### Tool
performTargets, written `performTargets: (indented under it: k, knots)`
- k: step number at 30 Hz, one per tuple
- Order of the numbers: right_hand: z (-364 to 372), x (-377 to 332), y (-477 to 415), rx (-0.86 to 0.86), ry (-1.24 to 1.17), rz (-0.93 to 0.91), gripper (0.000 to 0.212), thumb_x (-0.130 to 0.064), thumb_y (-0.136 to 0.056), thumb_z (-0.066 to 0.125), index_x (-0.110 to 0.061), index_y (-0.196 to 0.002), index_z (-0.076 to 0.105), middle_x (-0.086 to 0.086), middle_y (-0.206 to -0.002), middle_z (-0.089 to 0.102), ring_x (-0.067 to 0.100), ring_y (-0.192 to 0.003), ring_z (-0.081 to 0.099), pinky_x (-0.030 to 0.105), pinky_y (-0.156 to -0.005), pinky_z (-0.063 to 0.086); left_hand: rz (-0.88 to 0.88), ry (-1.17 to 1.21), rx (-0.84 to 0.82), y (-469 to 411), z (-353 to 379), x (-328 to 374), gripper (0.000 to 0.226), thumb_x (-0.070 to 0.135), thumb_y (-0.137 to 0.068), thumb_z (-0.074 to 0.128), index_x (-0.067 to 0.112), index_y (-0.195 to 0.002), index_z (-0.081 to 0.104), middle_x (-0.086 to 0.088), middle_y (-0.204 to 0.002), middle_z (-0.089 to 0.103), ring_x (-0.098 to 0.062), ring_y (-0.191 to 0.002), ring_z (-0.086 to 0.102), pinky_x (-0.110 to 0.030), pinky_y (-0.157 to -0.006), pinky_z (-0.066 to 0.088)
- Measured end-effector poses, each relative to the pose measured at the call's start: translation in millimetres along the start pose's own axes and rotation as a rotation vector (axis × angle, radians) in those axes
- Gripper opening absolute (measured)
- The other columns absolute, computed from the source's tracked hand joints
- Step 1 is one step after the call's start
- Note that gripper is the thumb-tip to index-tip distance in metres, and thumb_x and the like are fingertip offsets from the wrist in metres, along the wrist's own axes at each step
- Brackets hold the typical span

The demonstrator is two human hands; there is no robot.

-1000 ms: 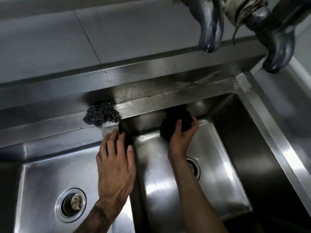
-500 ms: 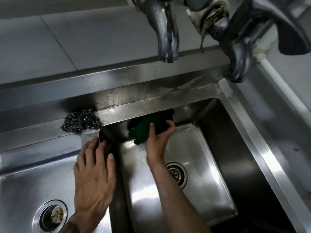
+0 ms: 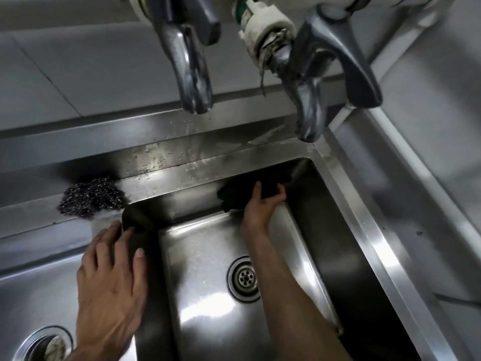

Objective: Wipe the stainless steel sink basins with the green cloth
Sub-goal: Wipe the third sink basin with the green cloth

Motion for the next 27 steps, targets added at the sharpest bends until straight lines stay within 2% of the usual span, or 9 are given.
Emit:
performTargets:
  k: [3,5,10,13,15,18,22,25,27]
  knots:
    - [-21,-15,-37,0.070,-0.038,-0.007,0.049,-0.004,-0.099,0.059,-0.015,-0.139,0.032,0.014,-0.137,0.049,0.013,-0.101,0.060,0.011,-0.074,0.052,-0.003,-0.008,-0.010,0,1,1,0.057,0.036,-0.106,0.031,0.004,-0.148,0.052,-0.021,-0.153,0.044,-0.050,-0.137,0.045,-0.063,-0.108,0.039]
    - [-30,-19,-54,0.075,-0.006,-0.040,0.048,-0.006,-0.099,0.059,-0.020,-0.136,0.033,0.012,-0.138,0.049,0.006,-0.100,0.060,0.012,-0.077,0.050,0.013,-0.034,-0.035,0,5,-2,0.058,0.037,-0.107,0.029,0.004,-0.150,0.050,-0.022,-0.154,0.045,-0.048,-0.140,0.044,-0.062,-0.111,0.039]
    - [-6,17,-23,0.029,0.125,0.020,0.052,-0.008,-0.101,0.057,-0.014,-0.143,0.028,0.022,-0.147,0.041,0.031,-0.122,0.053,0.031,-0.104,0.047,0.022,-0.034,-0.031,0,6,-4,0.059,0.038,-0.107,0.030,0.004,-0.150,0.051,-0.022,-0.155,0.047,-0.047,-0.142,0.044,-0.061,-0.111,0.040]
    - [10,40,12,0.067,0.118,0.069,0.050,-0.008,-0.102,0.056,-0.009,-0.144,0.029,0.011,-0.137,0.044,0.022,-0.113,0.051,0.005,-0.085,0.043,0.006,-0.020,-0.016,0,3,0,0.056,0.036,-0.105,0.034,0.004,-0.147,0.054,-0.021,-0.153,0.047,-0.048,-0.140,0.045,-0.062,-0.111,0.041]
    - [19,62,38,0.014,0.116,0.143,0.052,-0.014,-0.101,0.059,-0.015,-0.145,0.030,0.011,-0.137,0.049,0.024,-0.111,0.056,0.011,-0.084,0.047,0.007,-0.025,-0.020,-2,4,0,0.055,0.036,-0.105,0.035,0.005,-0.147,0.054,-0.020,-0.154,0.046,-0.047,-0.140,0.045,-0.061,-0.112,0.040]
    - [38,90,83,-0.097,0.166,0.241,0.053,-0.016,-0.100,0.061,-0.018,-0.143,0.030,0.016,-0.142,0.045,0.028,-0.120,0.055,0.037,-0.104,0.049,0.007,-0.036,-0.027,-3,4,-1,0.054,0.036,-0.106,0.035,0.006,-0.147,0.053,-0.019,-0.155,0.045,-0.044,-0.142,0.044,-0.059,-0.115,0.040]
    - [44,102,114,-0.324,0.260,0.261,0.046,-0.006,-0.098,0.061,-0.016,-0.133,0.033,0.010,-0.130,0.044,0.017,-0.102,0.055,0.010,-0.082,0.045,0.022,-0.045,-0.035,-4,3,-1,0.055,0.036,-0.107,0.032,0.005,-0.148,0.052,-0.018,-0.154,0.046,-0.041,-0.143,0.044,-0.056,-0.117,0.038]
    - [35,104,101,-0.357,0.203,0.258,0.045,-0.002,-0.098,0.058,-0.027,-0.127,0.034,0.011,-0.134,0.047,0.020,-0.109,0.057,0.020,-0.086,0.051,0.045,-0.069,-0.044,-4,3,-1,0.054,0.035,-0.109,0.031,0.005,-0.150,0.049,-0.018,-0.156,0.046,-0.040,-0.145,0.043,-0.055,-0.119,0.036]
    - [39,101,117,-0.504,0.267,0.272,0.049,-0.008,-0.096,0.058,-0.040,-0.124,0.035,0.012,-0.139,0.047,0.023,-0.118,0.056,0.027,-0.095,0.053,0.027,-0.064,-0.044,-5,2,-1,0.052,0.034,-0.109,0.032,0.007,-0.151,0.049,-0.016,-0.156,0.045,-0.038,-0.145,0.042,-0.054,-0.120,0.036]
Point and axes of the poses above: each hand's wrist, its own y-axis away from the middle knuckle, its own z-axis out of the palm, x = y × z, the point moved 5 cm from there along -y, towards the middle knuckle
